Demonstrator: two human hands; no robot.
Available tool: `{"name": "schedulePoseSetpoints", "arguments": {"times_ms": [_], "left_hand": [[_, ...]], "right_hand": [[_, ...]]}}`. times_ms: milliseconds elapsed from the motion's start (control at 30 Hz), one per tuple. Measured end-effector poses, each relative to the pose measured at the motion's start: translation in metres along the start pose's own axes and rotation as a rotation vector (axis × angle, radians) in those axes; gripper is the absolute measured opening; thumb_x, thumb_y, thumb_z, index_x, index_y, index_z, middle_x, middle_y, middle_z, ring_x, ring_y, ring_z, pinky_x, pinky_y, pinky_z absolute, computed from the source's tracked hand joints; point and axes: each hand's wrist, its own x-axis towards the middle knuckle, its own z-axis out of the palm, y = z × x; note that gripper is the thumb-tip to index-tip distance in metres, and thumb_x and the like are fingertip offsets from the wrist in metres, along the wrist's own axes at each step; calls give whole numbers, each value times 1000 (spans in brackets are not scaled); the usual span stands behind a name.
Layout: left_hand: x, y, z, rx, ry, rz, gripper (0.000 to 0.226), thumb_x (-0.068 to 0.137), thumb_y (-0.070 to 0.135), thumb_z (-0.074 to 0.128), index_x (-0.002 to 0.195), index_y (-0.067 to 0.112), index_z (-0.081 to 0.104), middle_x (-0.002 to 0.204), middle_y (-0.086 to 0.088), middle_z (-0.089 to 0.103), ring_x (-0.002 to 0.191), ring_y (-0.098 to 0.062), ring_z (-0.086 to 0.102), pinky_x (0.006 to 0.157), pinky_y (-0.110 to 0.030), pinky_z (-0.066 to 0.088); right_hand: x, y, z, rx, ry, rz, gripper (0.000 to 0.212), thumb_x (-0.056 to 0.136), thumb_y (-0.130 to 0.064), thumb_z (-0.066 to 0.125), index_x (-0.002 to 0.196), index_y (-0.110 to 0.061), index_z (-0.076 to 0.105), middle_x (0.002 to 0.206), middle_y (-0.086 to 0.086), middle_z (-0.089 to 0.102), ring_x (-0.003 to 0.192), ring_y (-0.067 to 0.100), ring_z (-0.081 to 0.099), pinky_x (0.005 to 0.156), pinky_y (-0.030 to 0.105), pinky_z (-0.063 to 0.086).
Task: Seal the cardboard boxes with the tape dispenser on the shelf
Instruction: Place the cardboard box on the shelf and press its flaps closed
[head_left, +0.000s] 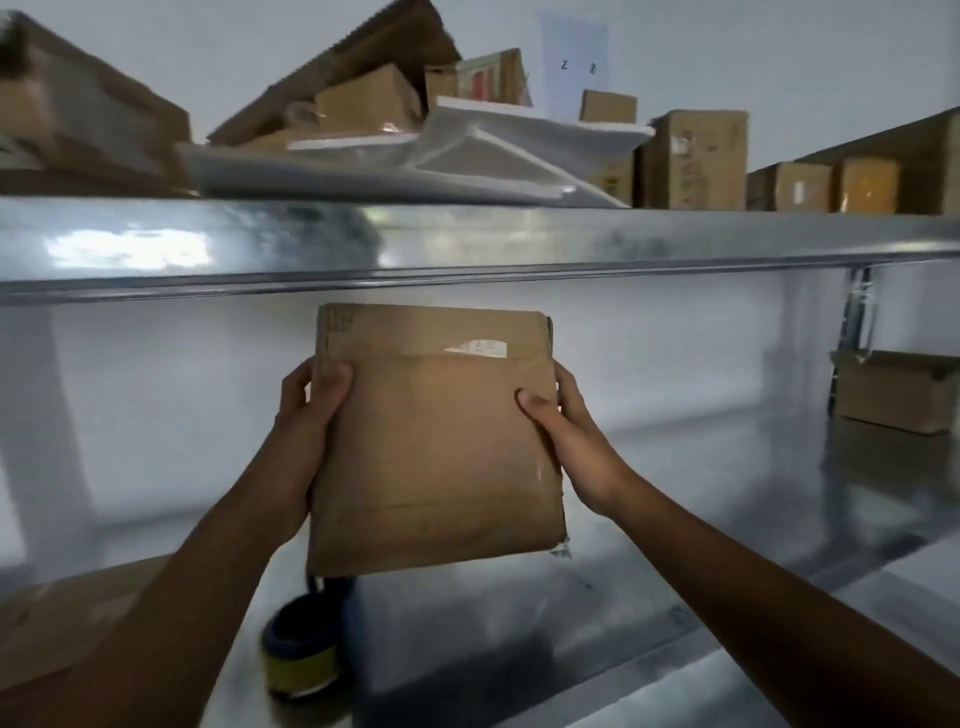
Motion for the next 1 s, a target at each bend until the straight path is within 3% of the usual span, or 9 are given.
{"name": "schedulePoseSetpoints", "arguments": {"times_ms": [167,300,400,500,567,667,767,1000], "left_hand": [[22,-41,68,-42,7,53,60,80,71,69,130,52,41,128,14,61,102,-7,72,74,-30,62],[35,-74,95,-40,45,132,75,76,77,68,140,57,36,131,24,59,110,-6,68,78,-32,62],[42,-95,104,30,77,202,73,79,76,64,143,58,35,133,30,55,114,-1,64,77,-25,60],[46,-119,106,49,167,256,65,85,69,62,143,50,41,139,22,55,119,-3,62,83,-25,58],[47,-131,104,94,219,278,62,88,67,61,143,46,43,138,22,55,122,-1,59,90,-25,52],[49,-138,95,157,242,294,58,90,63,58,143,43,44,134,25,57,121,3,58,86,-14,52],[47,-143,87,197,277,290,62,89,63,57,145,39,41,130,28,59,119,4,59,84,-10,50],[46,-149,82,226,294,253,63,85,65,59,141,40,46,128,23,63,118,2,61,89,-15,50]], "right_hand": [[28,17,-55,23,46,-34,72,76,-71,68,140,-54,41,144,-1,50,130,22,55,110,51,45],[46,41,-82,45,20,-47,68,80,-67,66,142,-53,41,146,-1,50,130,22,56,109,51,47],[58,62,-93,57,-7,-54,70,85,-66,65,147,-50,36,148,-2,48,130,22,56,107,51,50],[71,85,-95,56,-25,-72,71,90,-61,61,152,-46,30,153,-3,42,132,21,53,107,51,50],[78,101,-92,72,-30,-92,72,88,-57,60,153,-42,32,153,-2,42,135,20,52,109,50,48],[84,119,-83,107,-40,-117,73,86,-54,61,152,-38,35,152,-1,44,136,17,51,111,48,47],[90,129,-70,138,-43,-143,66,91,-46,59,152,-37,36,152,-2,45,135,15,51,110,43,48],[90,138,-67,171,-58,-164,70,85,-54,61,150,-41,39,145,-12,52,128,8,57,90,21,54]]}}
